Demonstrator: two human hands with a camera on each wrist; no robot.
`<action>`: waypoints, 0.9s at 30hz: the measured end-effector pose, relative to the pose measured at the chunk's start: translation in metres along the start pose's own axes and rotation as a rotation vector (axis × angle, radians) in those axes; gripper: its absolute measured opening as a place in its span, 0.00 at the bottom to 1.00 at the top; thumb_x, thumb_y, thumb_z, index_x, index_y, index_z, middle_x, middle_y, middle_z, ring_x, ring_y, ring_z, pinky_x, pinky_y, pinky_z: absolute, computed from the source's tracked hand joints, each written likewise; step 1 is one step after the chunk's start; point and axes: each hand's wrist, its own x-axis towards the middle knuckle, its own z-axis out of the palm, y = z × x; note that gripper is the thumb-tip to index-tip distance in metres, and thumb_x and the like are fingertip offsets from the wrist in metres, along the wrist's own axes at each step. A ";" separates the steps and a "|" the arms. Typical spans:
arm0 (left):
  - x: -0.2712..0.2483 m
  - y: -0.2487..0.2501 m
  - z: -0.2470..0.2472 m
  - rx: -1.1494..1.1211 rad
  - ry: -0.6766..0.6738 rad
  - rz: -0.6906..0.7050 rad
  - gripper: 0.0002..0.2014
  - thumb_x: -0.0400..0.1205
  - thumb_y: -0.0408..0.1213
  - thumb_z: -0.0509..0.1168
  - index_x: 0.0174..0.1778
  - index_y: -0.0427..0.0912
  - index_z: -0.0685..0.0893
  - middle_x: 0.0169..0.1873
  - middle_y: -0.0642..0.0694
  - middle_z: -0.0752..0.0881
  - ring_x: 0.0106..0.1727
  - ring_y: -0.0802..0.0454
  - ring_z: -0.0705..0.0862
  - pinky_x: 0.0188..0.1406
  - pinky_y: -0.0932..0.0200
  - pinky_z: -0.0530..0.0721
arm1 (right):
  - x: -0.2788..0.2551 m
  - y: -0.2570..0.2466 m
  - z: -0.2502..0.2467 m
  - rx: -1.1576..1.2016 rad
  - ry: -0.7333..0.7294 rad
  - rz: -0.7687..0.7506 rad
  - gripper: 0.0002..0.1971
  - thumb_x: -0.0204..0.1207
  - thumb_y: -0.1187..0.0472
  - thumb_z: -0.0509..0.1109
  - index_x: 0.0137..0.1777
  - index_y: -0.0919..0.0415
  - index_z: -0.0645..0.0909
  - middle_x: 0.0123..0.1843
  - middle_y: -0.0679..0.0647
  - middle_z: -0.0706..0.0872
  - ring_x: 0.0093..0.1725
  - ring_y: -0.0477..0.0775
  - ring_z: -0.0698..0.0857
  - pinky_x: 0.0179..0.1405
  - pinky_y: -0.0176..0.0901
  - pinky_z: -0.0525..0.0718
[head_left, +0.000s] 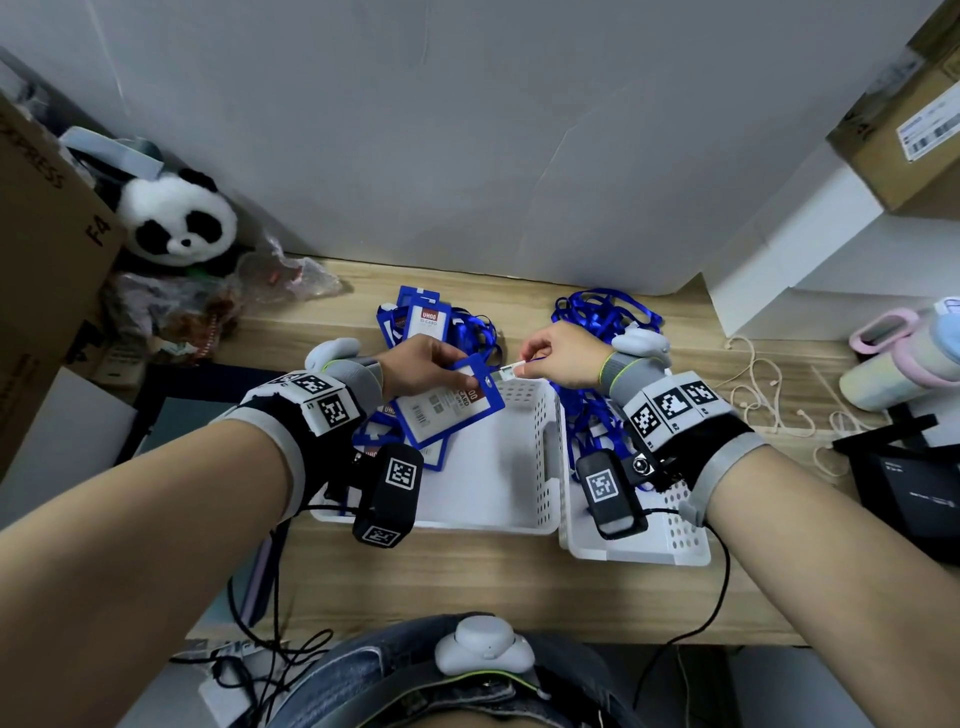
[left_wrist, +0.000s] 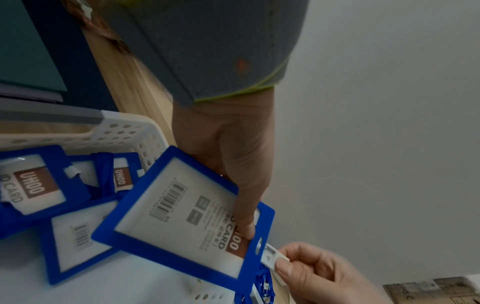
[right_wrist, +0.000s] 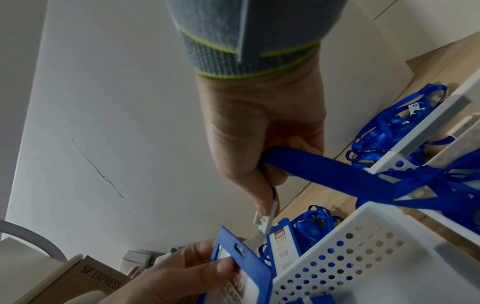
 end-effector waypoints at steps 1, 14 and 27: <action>0.000 0.000 0.000 -0.005 -0.003 -0.005 0.05 0.77 0.38 0.71 0.46 0.51 0.87 0.46 0.45 0.90 0.41 0.50 0.88 0.44 0.55 0.88 | 0.000 0.000 0.001 0.006 0.001 -0.003 0.03 0.73 0.58 0.74 0.40 0.55 0.83 0.46 0.59 0.88 0.48 0.55 0.84 0.57 0.50 0.82; -0.003 0.001 -0.001 -0.017 0.013 -0.049 0.04 0.77 0.38 0.71 0.42 0.53 0.84 0.40 0.49 0.88 0.40 0.51 0.87 0.41 0.58 0.87 | 0.003 -0.006 0.004 0.087 -0.028 -0.043 0.07 0.74 0.58 0.73 0.47 0.60 0.86 0.51 0.61 0.89 0.47 0.50 0.81 0.59 0.48 0.80; -0.001 0.007 0.006 -0.030 0.042 -0.079 0.03 0.79 0.38 0.69 0.46 0.47 0.83 0.40 0.47 0.87 0.38 0.52 0.86 0.42 0.58 0.85 | 0.002 -0.007 0.020 0.286 -0.016 -0.033 0.11 0.71 0.56 0.76 0.49 0.61 0.84 0.36 0.55 0.86 0.34 0.49 0.83 0.29 0.36 0.78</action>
